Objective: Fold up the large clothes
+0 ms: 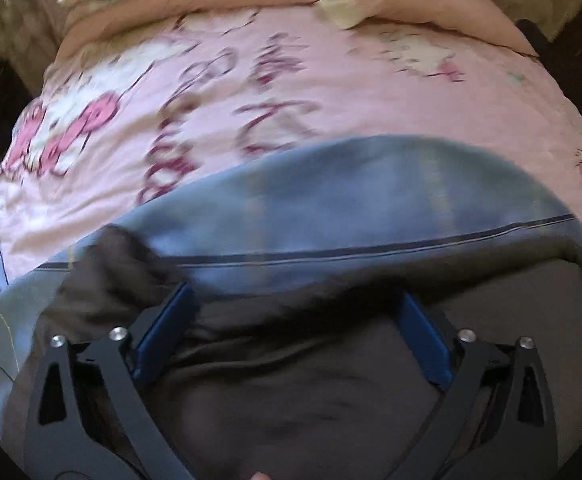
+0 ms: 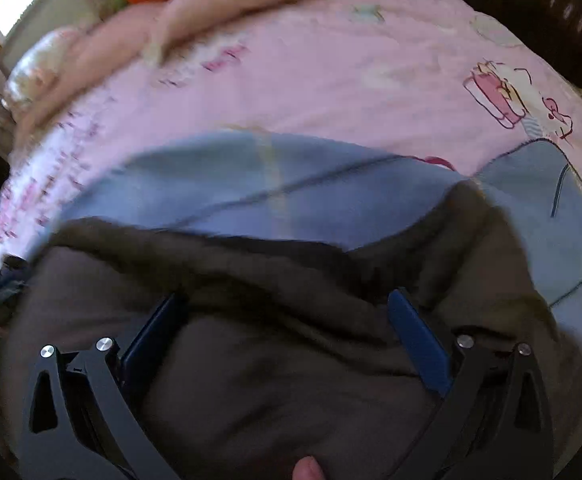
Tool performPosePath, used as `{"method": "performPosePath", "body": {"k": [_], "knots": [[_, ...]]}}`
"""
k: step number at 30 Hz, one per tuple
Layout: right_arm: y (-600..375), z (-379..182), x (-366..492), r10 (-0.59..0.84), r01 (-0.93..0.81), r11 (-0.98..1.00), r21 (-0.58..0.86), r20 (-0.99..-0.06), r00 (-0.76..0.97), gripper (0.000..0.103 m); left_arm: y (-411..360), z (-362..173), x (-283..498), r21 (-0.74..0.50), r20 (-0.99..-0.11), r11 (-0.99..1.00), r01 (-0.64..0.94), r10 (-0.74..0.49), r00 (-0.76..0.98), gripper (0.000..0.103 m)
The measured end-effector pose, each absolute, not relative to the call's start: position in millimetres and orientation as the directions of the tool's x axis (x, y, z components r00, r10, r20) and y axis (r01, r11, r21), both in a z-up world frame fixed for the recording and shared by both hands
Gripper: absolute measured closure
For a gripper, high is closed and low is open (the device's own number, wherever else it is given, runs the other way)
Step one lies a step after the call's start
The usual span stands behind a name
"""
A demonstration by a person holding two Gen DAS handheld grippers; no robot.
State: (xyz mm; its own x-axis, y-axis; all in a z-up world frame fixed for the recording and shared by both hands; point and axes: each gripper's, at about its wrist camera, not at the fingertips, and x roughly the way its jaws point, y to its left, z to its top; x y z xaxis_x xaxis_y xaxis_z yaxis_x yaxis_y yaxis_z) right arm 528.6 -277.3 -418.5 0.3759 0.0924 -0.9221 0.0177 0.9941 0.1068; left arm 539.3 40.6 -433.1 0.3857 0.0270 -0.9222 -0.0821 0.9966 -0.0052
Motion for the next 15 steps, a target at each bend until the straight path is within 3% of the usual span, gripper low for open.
{"method": "performPosePath", "body": {"k": [2, 4, 8, 10, 11, 13, 15], "knots": [[-291, -421, 527, -0.038, 0.008, 0.999, -0.038, -0.915, 0.401, 0.001, 71, -435, 519, -0.009, -0.899, 0.998, -0.058, 0.018, 0.438, 0.007], [-319, -421, 523, -0.211, 0.132, 0.977, -0.17, -0.876, 0.434, 0.001, 90, -434, 501, -0.041, -0.875, 0.996, -0.074, 0.0, 0.484, 0.007], [-392, -442, 502, -0.157, 0.425, 0.905, 0.017, -0.916, 0.37, 0.001, 161, -431, 438, -0.233, -0.781, 0.906, -0.353, 0.042, 0.623, 0.007], [-404, -449, 492, -0.116, 0.473, 0.878, 0.078, -0.922, 0.368, 0.001, 195, -441, 415, -0.301, -0.789, 0.79, -0.534, 0.108, 0.605, 0.003], [-403, -442, 486, -0.15, 0.491, 0.868, 0.069, -0.908, 0.392, 0.001, 209, -443, 405, -0.39, -0.769, 0.733, -0.558, 0.075, 0.635, 0.003], [-388, -415, 474, -0.26, 0.493, 0.87, 0.005, -0.846, 0.466, 0.001, 205, -423, 397, -0.395, -0.736, 0.73, -0.558, 0.113, 0.668, 0.003], [-360, -379, 456, -0.239, 0.399, 0.916, 0.04, -0.746, 0.621, 0.001, 185, -394, 390, -0.405, -0.675, 0.777, -0.483, 0.102, 0.73, 0.002]]}}
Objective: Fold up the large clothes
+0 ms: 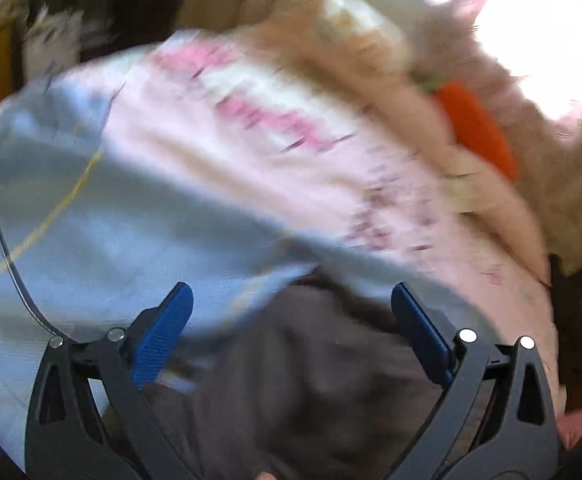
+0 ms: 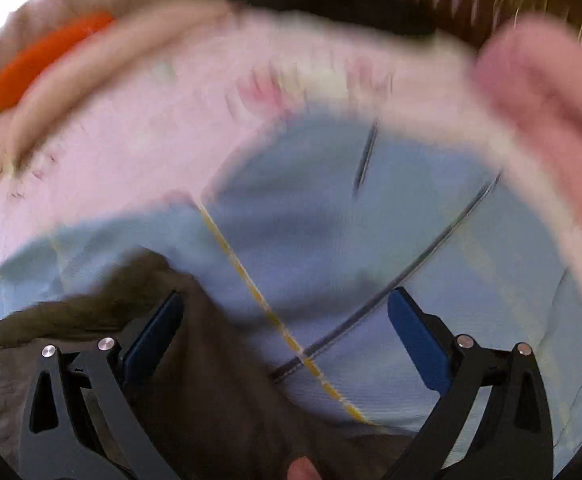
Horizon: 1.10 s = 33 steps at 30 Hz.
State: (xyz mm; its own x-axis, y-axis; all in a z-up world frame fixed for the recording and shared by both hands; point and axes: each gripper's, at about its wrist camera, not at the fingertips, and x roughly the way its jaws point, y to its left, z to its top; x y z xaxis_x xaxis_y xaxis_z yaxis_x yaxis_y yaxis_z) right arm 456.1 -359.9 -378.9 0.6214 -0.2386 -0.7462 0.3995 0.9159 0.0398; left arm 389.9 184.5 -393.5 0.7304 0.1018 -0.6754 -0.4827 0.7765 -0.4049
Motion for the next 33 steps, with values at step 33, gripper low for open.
{"method": "performPosePath", "body": {"k": [33], "knots": [[-346, -365, 383, -0.246, 0.361, 0.933, 0.009, -0.715, 0.654, 0.001, 204, -374, 321, -0.042, -0.621, 0.81, -0.584, 0.437, 0.651, 0.002]]}}
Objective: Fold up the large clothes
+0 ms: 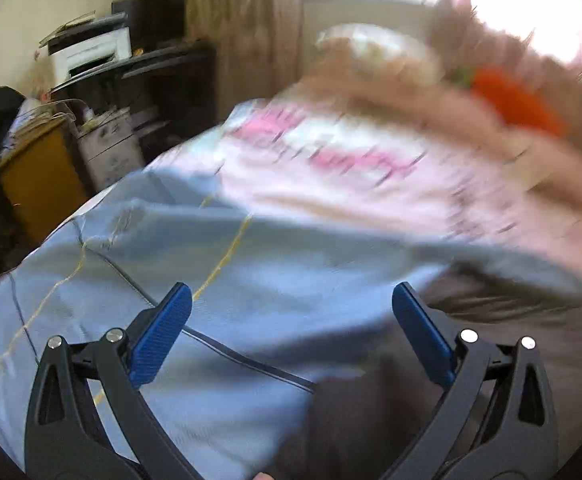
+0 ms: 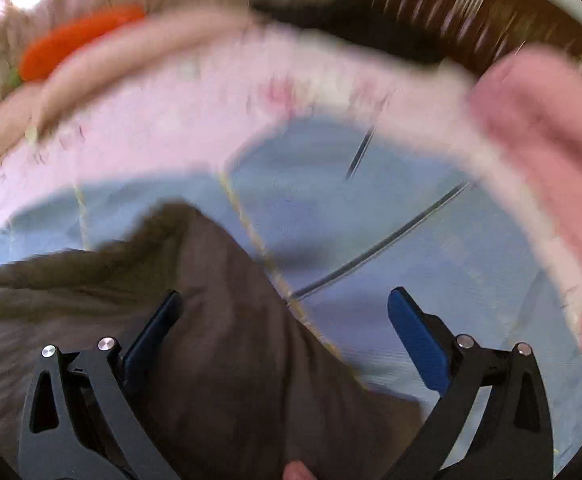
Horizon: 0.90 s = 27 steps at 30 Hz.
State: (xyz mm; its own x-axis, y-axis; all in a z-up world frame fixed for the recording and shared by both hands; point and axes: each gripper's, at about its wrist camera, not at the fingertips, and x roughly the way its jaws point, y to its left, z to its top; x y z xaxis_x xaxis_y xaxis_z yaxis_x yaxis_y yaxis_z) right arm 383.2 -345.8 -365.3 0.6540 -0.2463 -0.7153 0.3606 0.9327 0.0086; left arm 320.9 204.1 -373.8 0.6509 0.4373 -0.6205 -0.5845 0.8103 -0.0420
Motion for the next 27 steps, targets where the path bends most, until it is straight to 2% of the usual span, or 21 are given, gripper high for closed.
{"method": "performPosePath", "body": {"k": [1, 2, 5, 6, 8, 9, 11, 13, 14, 15, 16, 17, 19, 24, 25, 27], "knots": [[-333, -353, 370, -0.189, 0.307, 0.95, 0.051, -0.69, 0.698, 0.001, 188, -361, 310, -0.069, -0.591, 0.836, -0.545, 0.406, 0.697, 0.002], [-318, -344, 359, -0.136, 0.253, 0.964, 0.078, -0.674, 0.726, 0.001, 158, -345, 299, -0.109, -0.568, 0.882, -0.459, 0.324, 0.756, 0.002], [-268, -339, 332, -0.02, 0.112, 0.989, 0.097, -0.657, 0.754, 0.001, 87, -336, 286, -0.121, -0.537, 0.959, -0.257, 0.155, 0.829, 0.002], [-251, -353, 331, 0.021, 0.059, 0.994, 0.092, -0.686, 0.728, 0.001, 63, -341, 284, -0.078, -0.527, 0.976, -0.201, 0.131, 0.84, 0.002], [-238, -384, 331, 0.026, 0.044, 0.996, 0.078, -0.727, 0.686, 0.001, 17, -377, 288, 0.106, -0.542, 0.989, -0.099, 0.141, 0.829, 0.002], [-247, -391, 325, 0.05, 0.073, 0.987, 0.145, -0.699, 0.713, 0.001, 8, -395, 289, 0.127, -0.549, 0.987, -0.098, 0.152, 0.822, 0.002], [-262, -384, 321, 0.054, 0.152, 0.964, 0.219, -0.719, 0.693, 0.001, 23, -391, 281, -0.056, -0.559, 0.981, -0.185, 0.123, 0.82, 0.002], [-267, -372, 305, 0.019, 0.178, 0.959, 0.219, -0.68, 0.733, 0.001, 29, -377, 272, -0.143, -0.535, 0.964, -0.223, 0.115, 0.837, 0.002], [-263, -374, 302, -0.006, 0.167, 0.97, 0.175, -0.674, 0.739, 0.001, 25, -375, 269, -0.14, -0.524, 0.967, -0.212, 0.109, 0.845, 0.002], [-254, -386, 302, -0.018, 0.114, 0.989, 0.095, -0.684, 0.729, 0.001, 20, -384, 276, -0.093, -0.577, 0.975, -0.2, 0.111, 0.809, 0.002], [-254, -387, 300, -0.016, 0.108, 0.99, 0.091, -0.688, 0.725, 0.001, 14, -388, 278, -0.069, -0.615, 0.979, -0.193, 0.111, 0.781, 0.002], [-260, -379, 293, -0.017, 0.14, 0.983, 0.119, -0.701, 0.713, 0.001, 13, -381, 273, -0.061, -0.615, 0.977, -0.206, 0.126, 0.779, 0.002], [-266, -353, 277, -0.036, 0.175, 0.976, 0.13, -0.699, 0.714, 0.001, 13, -351, 250, -0.079, -0.564, 0.976, -0.202, 0.123, 0.816, 0.002], [-265, -239, 177, -0.08, 0.155, 0.983, 0.094, -0.544, 0.835, 0.001, -19, -224, 149, 0.042, -0.317, 0.984, -0.171, 0.175, 0.932, 0.002], [-261, -211, 154, -0.073, 0.139, 0.987, 0.083, -0.535, 0.842, 0.001, -29, -190, 125, 0.091, -0.289, 0.981, -0.173, 0.192, 0.938, 0.002], [-255, -160, 112, -0.072, 0.124, 0.99, 0.067, -0.513, 0.856, 0.001, -40, -142, 99, 0.131, -0.292, 0.976, -0.173, 0.205, 0.934, 0.002]]}}
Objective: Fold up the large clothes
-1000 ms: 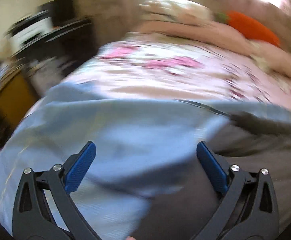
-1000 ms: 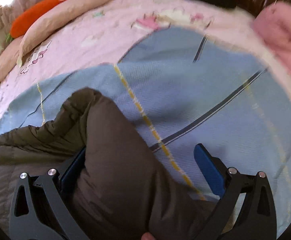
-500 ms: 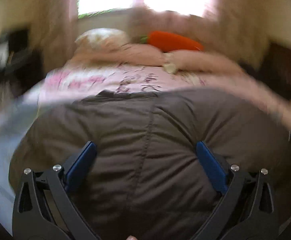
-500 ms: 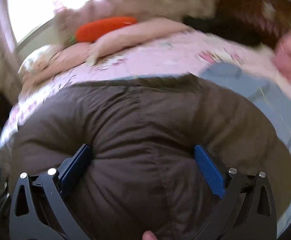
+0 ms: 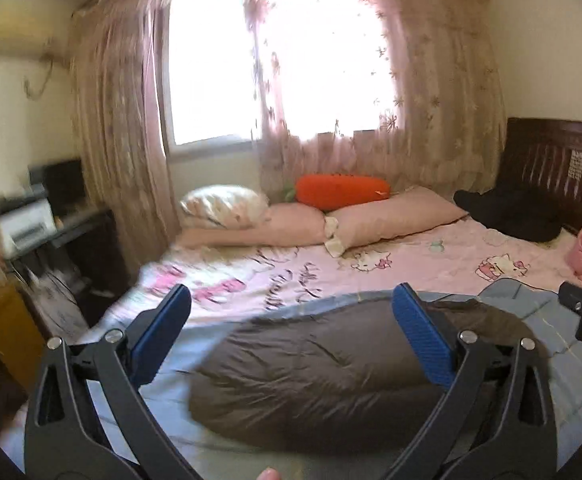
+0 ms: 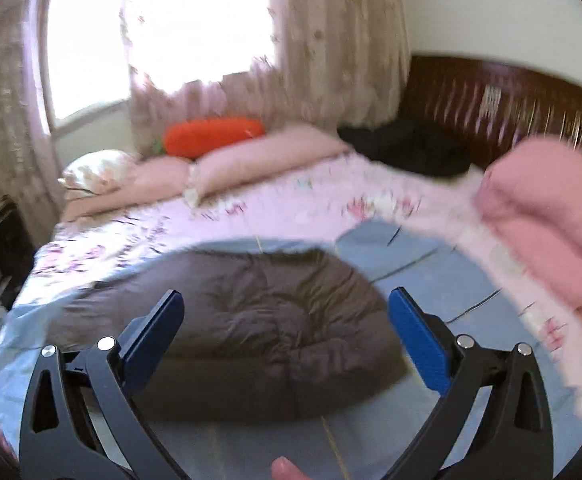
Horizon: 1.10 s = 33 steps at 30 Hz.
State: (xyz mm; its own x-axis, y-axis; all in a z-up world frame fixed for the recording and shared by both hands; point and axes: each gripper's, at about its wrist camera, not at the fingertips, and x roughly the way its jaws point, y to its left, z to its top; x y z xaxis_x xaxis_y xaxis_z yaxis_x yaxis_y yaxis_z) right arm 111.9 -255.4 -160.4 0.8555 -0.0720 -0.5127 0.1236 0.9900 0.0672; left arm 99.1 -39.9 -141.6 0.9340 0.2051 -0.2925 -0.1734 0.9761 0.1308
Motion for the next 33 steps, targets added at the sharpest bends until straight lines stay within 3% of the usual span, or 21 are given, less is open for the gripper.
{"method": "performPosePath", "body": {"k": [2, 5, 8, 10, 11, 13, 21, 33], "knots": [[-250, -118, 84, -0.059, 0.113, 0.991, 0.065, -0.555, 0.83, 0.001, -47, -92, 68, 0.114, -0.308, 0.979, -0.168, 0.196, 0.931, 0.002], [-242, -62, 52, -0.008, 0.04, 0.999, 0.031, -0.692, 0.722, 0.001, -55, -41, 47, 0.076, -0.476, 0.979, -0.187, 0.2, 0.856, 0.002], [-246, -16, 10, 0.06, -0.039, 0.998, 0.046, -0.714, 0.698, 0.001, -58, -8, 22, 0.151, -0.564, 0.924, -0.35, 0.372, 0.738, 0.002], [-249, 10, -12, 0.041, -0.051, 0.999, 0.007, -0.693, 0.719, 0.001, -52, 15, 2, 0.102, -0.624, 0.943, -0.317, 0.309, 0.718, 0.002], [-250, 19, -19, 0.025, -0.048, 0.999, -0.014, -0.686, 0.727, 0.001, -47, 28, -11, 0.025, -0.645, 0.969, -0.247, 0.204, 0.736, 0.002], [-256, 37, -34, 0.008, -0.055, 0.997, -0.047, -0.685, 0.728, 0.001, -41, 44, -31, -0.042, -0.652, 0.982, -0.186, 0.114, 0.749, 0.002], [-276, 55, -64, 0.033, -0.056, 0.998, -0.008, -0.712, 0.701, 0.001, -34, 73, -88, -0.068, -0.66, 0.987, -0.145, 0.064, 0.749, 0.002], [-270, 56, -80, 0.107, -0.079, 0.994, 0.073, -0.761, 0.64, 0.001, -47, 66, -105, -0.042, -0.675, 0.993, -0.107, 0.051, 0.736, 0.002]]}}
